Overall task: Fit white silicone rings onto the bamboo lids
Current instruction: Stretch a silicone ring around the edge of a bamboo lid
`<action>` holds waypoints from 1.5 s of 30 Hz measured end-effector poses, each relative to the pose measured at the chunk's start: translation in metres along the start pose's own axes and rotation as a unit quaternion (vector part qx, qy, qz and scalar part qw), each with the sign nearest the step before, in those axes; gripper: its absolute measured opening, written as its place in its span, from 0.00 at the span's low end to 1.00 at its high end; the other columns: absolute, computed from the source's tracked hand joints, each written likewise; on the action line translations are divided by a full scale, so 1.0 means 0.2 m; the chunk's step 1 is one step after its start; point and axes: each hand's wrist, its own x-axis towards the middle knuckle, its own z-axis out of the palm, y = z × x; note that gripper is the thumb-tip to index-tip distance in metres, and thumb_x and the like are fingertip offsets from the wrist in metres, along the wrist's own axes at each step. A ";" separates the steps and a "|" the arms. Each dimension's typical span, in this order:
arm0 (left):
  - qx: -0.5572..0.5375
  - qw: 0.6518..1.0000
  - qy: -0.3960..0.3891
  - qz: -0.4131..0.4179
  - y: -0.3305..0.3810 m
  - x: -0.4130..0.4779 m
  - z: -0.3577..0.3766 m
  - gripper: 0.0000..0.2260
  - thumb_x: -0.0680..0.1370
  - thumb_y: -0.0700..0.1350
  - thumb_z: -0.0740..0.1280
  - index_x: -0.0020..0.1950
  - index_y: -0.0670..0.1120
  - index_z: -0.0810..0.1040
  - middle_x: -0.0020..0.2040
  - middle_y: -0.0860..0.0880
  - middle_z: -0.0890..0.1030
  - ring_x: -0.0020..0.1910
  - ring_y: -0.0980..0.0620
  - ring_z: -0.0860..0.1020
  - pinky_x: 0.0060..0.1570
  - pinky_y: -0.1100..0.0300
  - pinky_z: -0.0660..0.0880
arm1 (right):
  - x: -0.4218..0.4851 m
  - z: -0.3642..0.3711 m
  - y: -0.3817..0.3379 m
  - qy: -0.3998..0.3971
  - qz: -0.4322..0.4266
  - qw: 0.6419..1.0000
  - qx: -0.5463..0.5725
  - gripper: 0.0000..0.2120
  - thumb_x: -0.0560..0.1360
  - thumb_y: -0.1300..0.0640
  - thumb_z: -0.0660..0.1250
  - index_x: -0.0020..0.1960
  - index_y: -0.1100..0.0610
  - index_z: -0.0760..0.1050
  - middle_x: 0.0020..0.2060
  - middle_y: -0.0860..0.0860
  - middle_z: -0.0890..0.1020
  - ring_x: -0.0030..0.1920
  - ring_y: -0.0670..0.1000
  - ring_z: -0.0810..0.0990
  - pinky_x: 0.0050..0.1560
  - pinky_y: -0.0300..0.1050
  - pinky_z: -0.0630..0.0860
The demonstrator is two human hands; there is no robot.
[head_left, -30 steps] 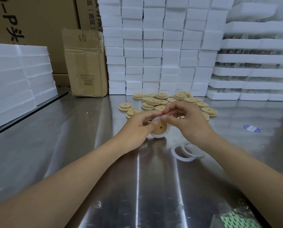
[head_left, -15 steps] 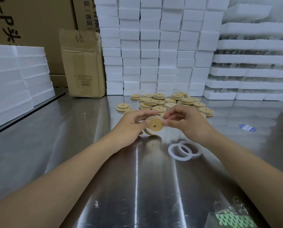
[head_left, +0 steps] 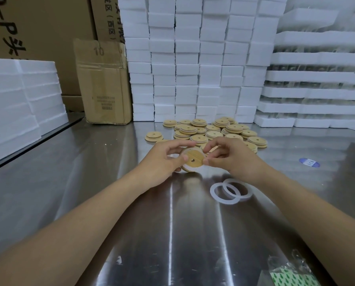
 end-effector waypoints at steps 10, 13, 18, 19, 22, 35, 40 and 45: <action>0.078 0.997 -0.010 -0.026 -0.03 0.02 -0.02 0.21 0.72 0.51 0.77 0.63 0.65 0.79 0.54 0.48 0.87 0.54 0.45 0.85 0.61 0.42 0.81 | -0.01 0.09 -0.02 0.013 -0.031 0.999 -0.036 0.12 0.76 0.62 0.76 0.54 0.49 0.80 0.38 0.48 0.87 0.40 0.44 0.83 0.44 0.37 0.78; 0.039 0.998 0.007 -0.049 -0.03 0.02 -0.02 0.18 0.74 0.45 0.74 0.59 0.65 0.82 0.55 0.52 0.88 0.54 0.49 0.85 0.55 0.51 0.81 | -0.02 0.10 -0.03 0.021 -0.044 0.998 -0.044 0.11 0.77 0.62 0.76 0.54 0.47 0.81 0.38 0.48 0.87 0.41 0.44 0.83 0.48 0.43 0.80; -0.025 0.996 0.017 -0.079 -0.02 0.02 -0.01 0.17 0.80 0.38 0.73 0.60 0.59 0.84 0.50 0.56 0.90 0.48 0.62 0.86 0.42 0.72 0.75 | -0.02 0.10 -0.04 0.025 -0.030 0.998 -0.040 0.10 0.78 0.60 0.76 0.55 0.49 0.80 0.39 0.49 0.87 0.42 0.49 0.84 0.48 0.51 0.81; -0.038 0.995 0.025 -0.084 -0.02 0.02 -0.01 0.16 0.80 0.38 0.73 0.60 0.58 0.84 0.49 0.55 0.90 0.48 0.60 0.86 0.43 0.69 0.77 | -0.02 0.10 -0.05 0.026 -0.029 0.998 -0.043 0.10 0.78 0.60 0.76 0.55 0.49 0.80 0.39 0.49 0.87 0.43 0.50 0.84 0.46 0.50 0.81; -0.084 0.990 0.056 -0.098 -0.02 0.02 0.01 0.14 0.79 0.37 0.74 0.58 0.55 0.84 0.48 0.51 0.90 0.48 0.50 0.86 0.48 0.57 0.80 | -0.02 0.10 -0.05 0.019 -0.021 0.998 -0.047 0.11 0.77 0.58 0.76 0.56 0.48 0.79 0.38 0.47 0.87 0.40 0.49 0.83 0.41 0.44 0.77; -0.134 0.987 0.043 -0.072 -0.03 0.01 0.05 0.11 0.75 0.40 0.81 0.54 0.52 0.89 0.55 0.45 0.88 0.56 0.48 0.86 0.53 0.56 0.85 | -0.01 0.13 -0.04 0.075 -0.067 0.994 -0.043 0.04 0.77 0.58 0.75 0.46 0.50 0.83 0.42 0.47 0.86 0.43 0.47 0.83 0.46 0.41 0.77; -0.152 0.985 0.047 -0.072 -0.03 0.01 0.05 0.04 0.80 0.45 0.76 0.52 0.51 0.90 0.49 0.48 0.90 0.48 0.52 0.87 0.48 0.57 0.86 | -0.02 0.15 -0.04 0.087 -0.089 0.988 -0.087 0.06 0.79 0.55 0.74 0.44 0.49 0.83 0.39 0.45 0.86 0.42 0.45 0.83 0.46 0.38 0.77; -0.119 0.989 0.051 -0.069 -0.04 0.02 0.01 0.05 0.79 0.50 0.77 0.54 0.58 0.89 0.51 0.54 0.90 0.50 0.58 0.86 0.47 0.61 0.81 | 0.00 0.07 -0.05 0.063 -0.076 0.991 -0.085 0.05 0.79 0.56 0.74 0.44 0.52 0.84 0.39 0.46 0.86 0.40 0.45 0.81 0.45 0.39 0.75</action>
